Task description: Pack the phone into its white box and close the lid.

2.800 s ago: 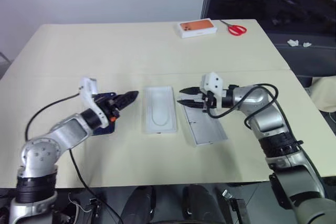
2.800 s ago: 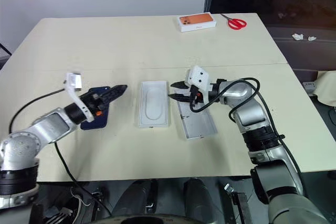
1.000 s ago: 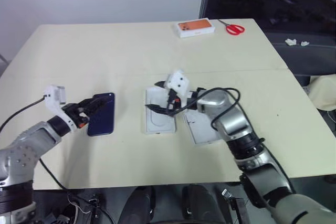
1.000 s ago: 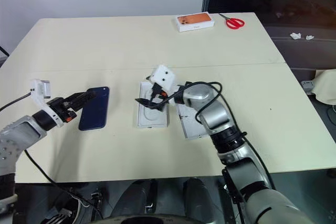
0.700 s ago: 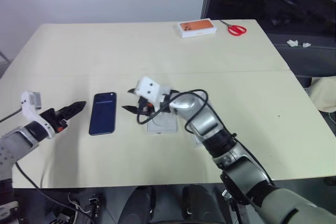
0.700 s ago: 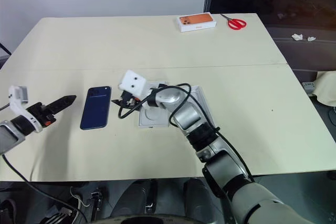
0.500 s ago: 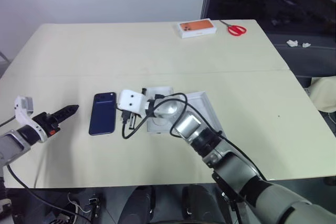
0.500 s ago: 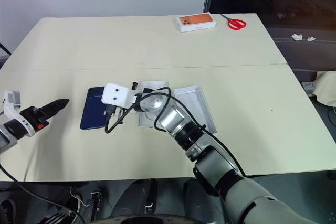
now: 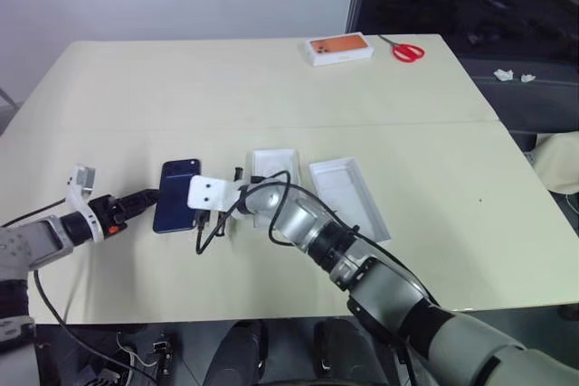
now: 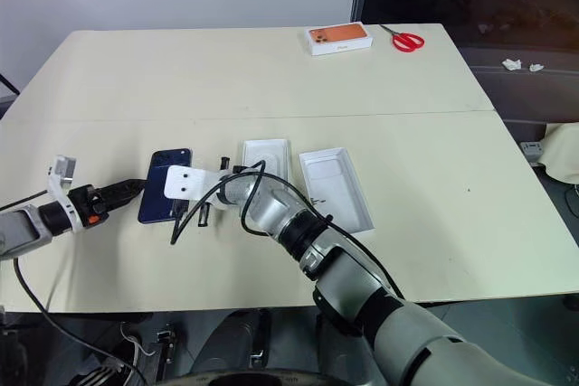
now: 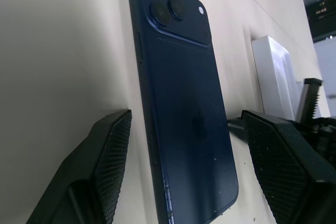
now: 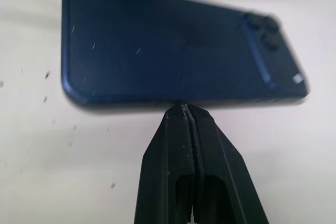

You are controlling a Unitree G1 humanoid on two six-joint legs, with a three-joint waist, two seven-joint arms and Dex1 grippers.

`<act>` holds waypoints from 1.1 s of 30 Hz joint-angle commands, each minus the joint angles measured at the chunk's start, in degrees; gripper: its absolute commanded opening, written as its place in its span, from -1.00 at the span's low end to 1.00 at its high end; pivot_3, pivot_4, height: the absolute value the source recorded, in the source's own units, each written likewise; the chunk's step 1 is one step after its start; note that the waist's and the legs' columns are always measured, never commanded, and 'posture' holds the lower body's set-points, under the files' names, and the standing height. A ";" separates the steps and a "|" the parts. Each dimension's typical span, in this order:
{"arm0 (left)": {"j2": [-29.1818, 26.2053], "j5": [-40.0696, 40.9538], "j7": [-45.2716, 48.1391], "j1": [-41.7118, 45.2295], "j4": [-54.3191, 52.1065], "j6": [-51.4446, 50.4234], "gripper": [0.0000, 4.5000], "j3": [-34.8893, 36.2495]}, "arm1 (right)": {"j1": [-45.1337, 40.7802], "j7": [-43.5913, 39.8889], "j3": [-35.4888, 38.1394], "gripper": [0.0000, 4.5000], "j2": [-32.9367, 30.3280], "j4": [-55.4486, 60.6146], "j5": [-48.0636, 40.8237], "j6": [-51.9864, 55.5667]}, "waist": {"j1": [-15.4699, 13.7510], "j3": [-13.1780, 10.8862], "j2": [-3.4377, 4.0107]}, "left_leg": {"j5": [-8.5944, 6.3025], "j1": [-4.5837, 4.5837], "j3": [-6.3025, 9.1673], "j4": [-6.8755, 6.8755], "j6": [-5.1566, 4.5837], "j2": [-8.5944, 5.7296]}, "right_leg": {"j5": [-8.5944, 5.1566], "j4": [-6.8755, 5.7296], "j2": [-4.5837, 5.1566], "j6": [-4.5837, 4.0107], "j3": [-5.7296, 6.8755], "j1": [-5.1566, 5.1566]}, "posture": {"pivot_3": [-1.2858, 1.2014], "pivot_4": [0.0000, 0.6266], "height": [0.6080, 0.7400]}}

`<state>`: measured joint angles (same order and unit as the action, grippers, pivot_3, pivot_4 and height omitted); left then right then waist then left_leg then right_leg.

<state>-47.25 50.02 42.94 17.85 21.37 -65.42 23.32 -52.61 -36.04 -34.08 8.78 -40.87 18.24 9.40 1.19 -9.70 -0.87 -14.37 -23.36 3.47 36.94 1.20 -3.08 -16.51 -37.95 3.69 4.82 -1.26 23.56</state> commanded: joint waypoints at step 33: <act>9.86 -2.27 -6.19 0.17 -5.83 -8.42 0.46 3.95 | 0.90 -1.36 -0.65 -0.99 -0.74 1.77 3.96 -1.61 | 0.69 0.19 0.22 | -0.02 0.14 0.06 -0.02 -0.04 -0.06 | 0.00 -0.01 0.04 0.00 0.01 -0.15 | 0.03 -0.52 1.00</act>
<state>-37.49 49.02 38.56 19.47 14.31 -73.25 27.22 -52.07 -37.37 -34.48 8.29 -40.19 21.76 8.10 1.89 -9.51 -0.65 -14.40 -23.21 3.53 36.91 1.16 -3.14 -16.51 -37.96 3.73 4.82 -1.25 23.40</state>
